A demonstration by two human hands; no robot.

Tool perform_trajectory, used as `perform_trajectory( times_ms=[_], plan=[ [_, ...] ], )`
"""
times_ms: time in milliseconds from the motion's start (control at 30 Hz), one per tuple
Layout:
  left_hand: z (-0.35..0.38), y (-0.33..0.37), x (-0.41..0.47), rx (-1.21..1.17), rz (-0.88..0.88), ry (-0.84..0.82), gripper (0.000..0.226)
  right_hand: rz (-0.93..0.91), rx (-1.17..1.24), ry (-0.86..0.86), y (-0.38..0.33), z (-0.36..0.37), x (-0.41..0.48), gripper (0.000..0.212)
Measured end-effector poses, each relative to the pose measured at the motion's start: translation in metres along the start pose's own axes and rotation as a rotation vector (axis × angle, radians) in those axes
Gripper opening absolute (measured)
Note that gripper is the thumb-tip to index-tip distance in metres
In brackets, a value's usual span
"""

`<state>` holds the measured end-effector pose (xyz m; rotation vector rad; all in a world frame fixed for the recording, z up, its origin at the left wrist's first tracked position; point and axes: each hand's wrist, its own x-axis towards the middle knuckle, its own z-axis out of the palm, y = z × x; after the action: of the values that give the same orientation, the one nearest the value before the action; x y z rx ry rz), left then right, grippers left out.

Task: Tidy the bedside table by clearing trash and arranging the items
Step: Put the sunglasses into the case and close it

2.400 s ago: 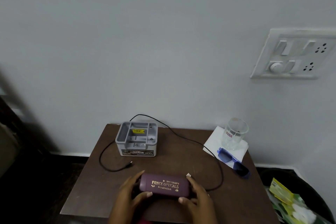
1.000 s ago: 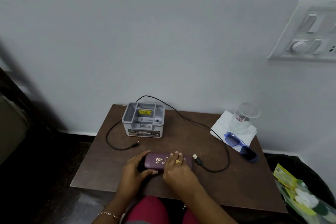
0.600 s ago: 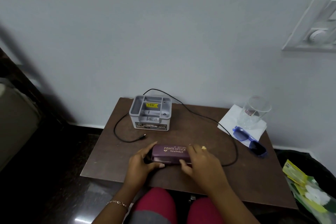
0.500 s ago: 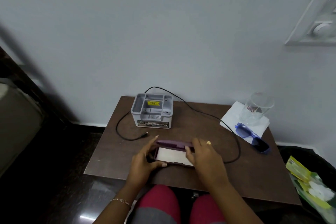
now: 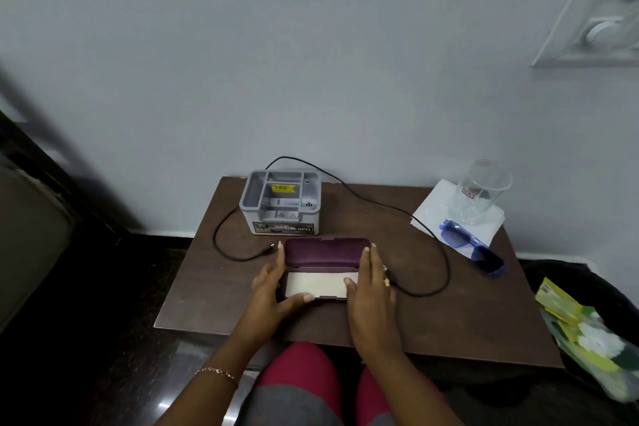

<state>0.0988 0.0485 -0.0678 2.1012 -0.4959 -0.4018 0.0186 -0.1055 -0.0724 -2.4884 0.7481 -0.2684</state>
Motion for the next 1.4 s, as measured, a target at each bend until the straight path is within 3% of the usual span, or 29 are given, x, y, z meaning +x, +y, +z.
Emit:
perform_trajectory(
  times_ms=[233, 400, 500, 633, 733, 900, 1000, 1100, 1233, 1400],
  plan=[
    [0.001, 0.0, 0.005, 0.06, -0.047, -0.03, 0.134, -0.013, -0.088, -0.024, 0.008, 0.001, 0.0, 0.06],
    [-0.001, 0.006, 0.009, 0.114, -0.093, -0.062, 0.119, -0.006, -0.108, -0.084, 0.008, -0.006, 0.0, 0.077],
    [-0.001, 0.007, 0.008, 0.125, -0.098, -0.056, 0.122, -0.013, -0.086, -0.089, 0.009, -0.005, 0.0, 0.063],
    [-0.001, 0.014, 0.003, 0.024, -0.134, -0.031, 0.101, -0.105, -0.009, 0.093, 0.011, -0.007, -0.002, 0.058],
    [0.001, 0.021, -0.007, -0.104, -0.153, 0.138, 0.093, -0.11, 0.106, 0.24, 0.011, -0.018, -0.001, 0.053],
    [0.018, 0.058, -0.024, -0.188, -0.034, 0.447, 0.058, 0.146, 0.437, 0.539, 0.036, -0.046, 0.005, 0.048],
    [0.036, 0.094, -0.012, -0.225, 0.119, 0.376, 0.036, 0.378, 0.614, 0.718, 0.065, -0.069, 0.009, 0.047],
    [0.073, 0.131, 0.016, -0.353, 0.127, 0.161, 0.033, 0.577, 0.721, 0.804, 0.098, -0.088, 0.014, 0.043],
    [0.143, 0.162, 0.067, -0.388, -0.028, -0.086, 0.039, 0.71, 0.755, 0.651, 0.131, -0.101, 0.016, 0.043],
    [0.198, 0.163, 0.105, -0.057, -0.047, -0.174, 0.053, 0.657, 0.791, 0.468, 0.153, -0.107, 0.017, 0.043]
  ],
)
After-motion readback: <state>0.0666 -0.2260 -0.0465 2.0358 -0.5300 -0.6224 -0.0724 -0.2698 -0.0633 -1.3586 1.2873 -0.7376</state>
